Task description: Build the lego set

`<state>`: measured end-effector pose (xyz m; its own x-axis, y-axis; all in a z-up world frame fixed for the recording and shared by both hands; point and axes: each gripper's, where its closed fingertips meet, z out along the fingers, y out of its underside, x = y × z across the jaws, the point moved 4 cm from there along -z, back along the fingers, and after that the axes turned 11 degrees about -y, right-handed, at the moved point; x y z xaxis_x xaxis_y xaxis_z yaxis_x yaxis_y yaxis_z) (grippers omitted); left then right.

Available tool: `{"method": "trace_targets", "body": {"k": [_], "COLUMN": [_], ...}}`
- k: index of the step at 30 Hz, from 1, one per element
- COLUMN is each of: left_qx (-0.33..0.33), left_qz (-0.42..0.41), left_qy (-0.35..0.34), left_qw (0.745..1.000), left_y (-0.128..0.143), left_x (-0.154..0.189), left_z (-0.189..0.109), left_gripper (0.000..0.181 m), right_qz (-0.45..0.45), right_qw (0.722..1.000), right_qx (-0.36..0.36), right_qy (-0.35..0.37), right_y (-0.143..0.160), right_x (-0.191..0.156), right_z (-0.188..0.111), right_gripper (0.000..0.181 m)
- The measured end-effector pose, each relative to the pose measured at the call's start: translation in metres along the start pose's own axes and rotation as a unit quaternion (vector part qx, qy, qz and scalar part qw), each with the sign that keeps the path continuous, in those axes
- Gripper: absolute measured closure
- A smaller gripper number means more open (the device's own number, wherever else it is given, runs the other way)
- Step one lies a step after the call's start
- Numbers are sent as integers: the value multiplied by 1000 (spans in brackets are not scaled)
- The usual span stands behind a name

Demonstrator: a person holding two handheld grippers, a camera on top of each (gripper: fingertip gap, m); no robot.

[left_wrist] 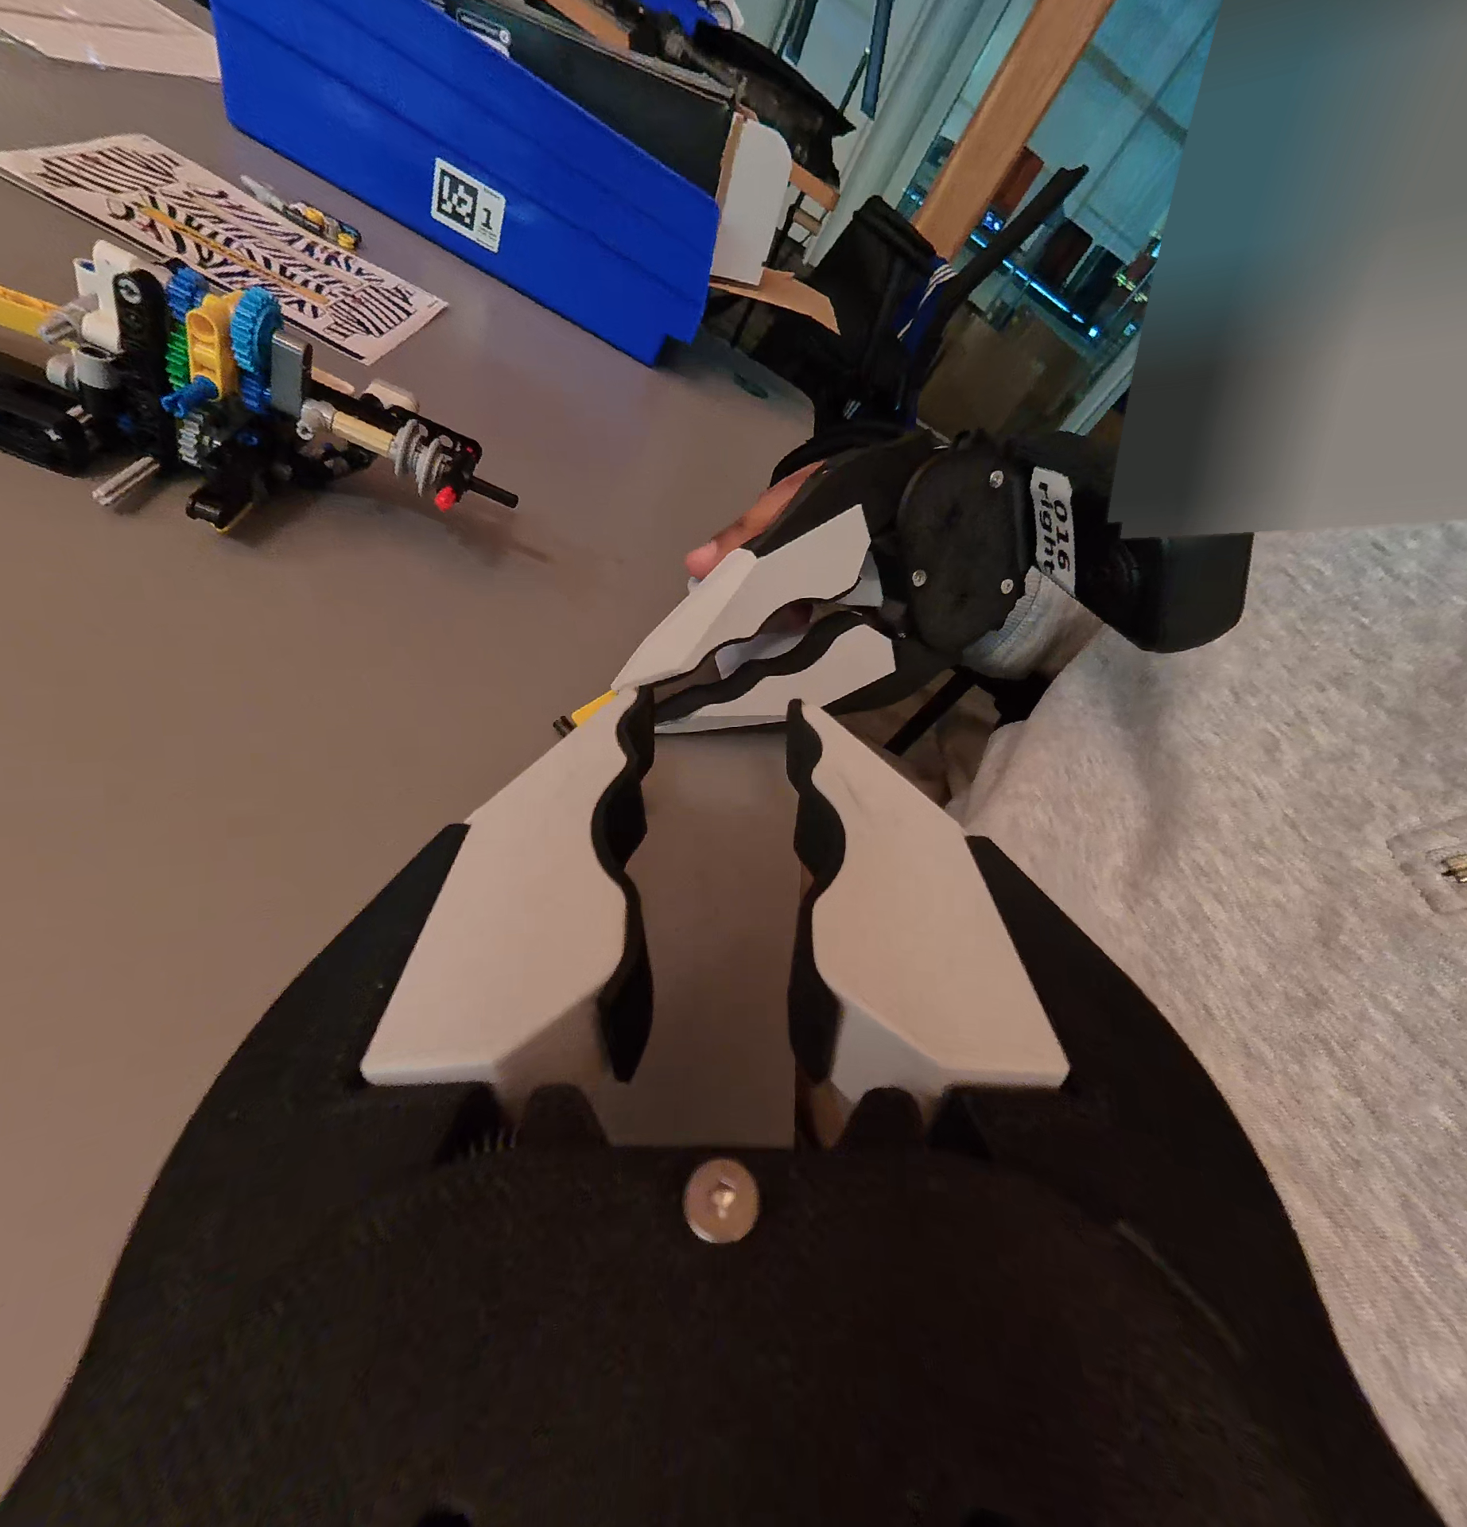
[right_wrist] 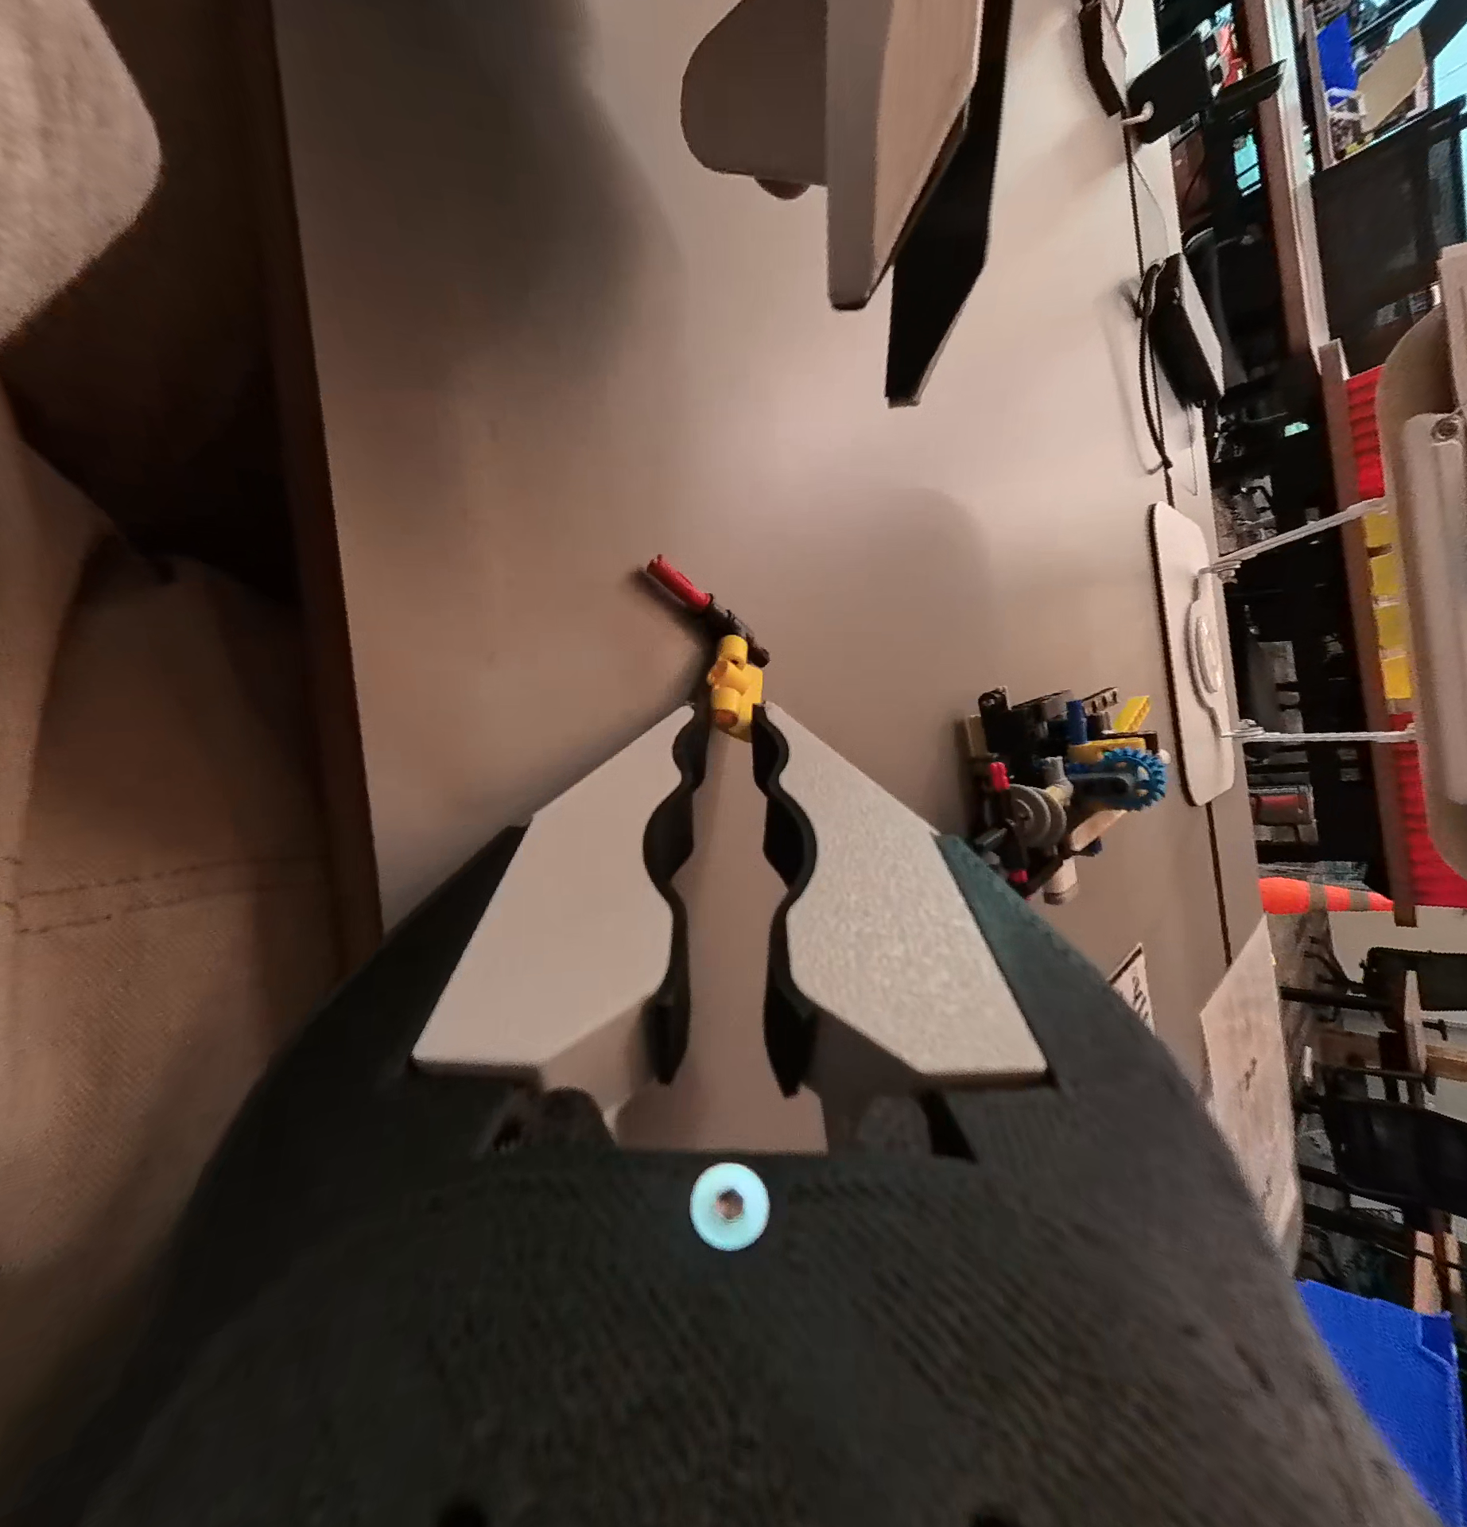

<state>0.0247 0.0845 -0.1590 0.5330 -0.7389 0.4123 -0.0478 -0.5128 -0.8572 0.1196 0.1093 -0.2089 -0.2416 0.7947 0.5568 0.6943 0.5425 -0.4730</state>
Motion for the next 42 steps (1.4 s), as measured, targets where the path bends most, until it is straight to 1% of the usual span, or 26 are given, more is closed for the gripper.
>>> {"method": "trace_targets", "body": {"k": [1, 4, 6, 10, 15, 19, 31, 42], "left_qx": [0, -1, -2, -2, -4, -6, -11, -11], "left_qz": [-2, -6, -7, -10, -13, -13, -20, -24], "left_qy": [1, 1, 1, 1, 2, 3, 6, 7], "left_qw": [1000, 1000, 1000, 1000, 1000, 1000, 1000, 1000], "left_y": [0, 0, 0, 0, 0, 1, 1, 1], "left_x": [0, -1, -1, -2, -3, -2, -4, -4], "left_z": [0, 0, 0, 0, 1, 1, 2, 2], "left_gripper": [152, 152, 152, 153, 154, 154, 155, 155], "right_qz": [2, 24, 50, 112, 185, 224, 246, 246], "right_qw": [1000, 999, 997, 988, 972, 960, 952, 952], "right_qx": [3, 24, 46, 84, 89, 92, 93, 93], "right_qy": [-2, -15, -32, -59, -109, -140, -155, -155], "right_y": [0, -2, -3, 0, 6, 6, 7, 7], "right_x": [0, 0, 0, 4, 3, 2, 3, 3], "right_z": [0, -2, -4, -8, -6, -6, -5, -5], "right_gripper": [171, 165, 159, 153, 151, 151, 149, 150]}}
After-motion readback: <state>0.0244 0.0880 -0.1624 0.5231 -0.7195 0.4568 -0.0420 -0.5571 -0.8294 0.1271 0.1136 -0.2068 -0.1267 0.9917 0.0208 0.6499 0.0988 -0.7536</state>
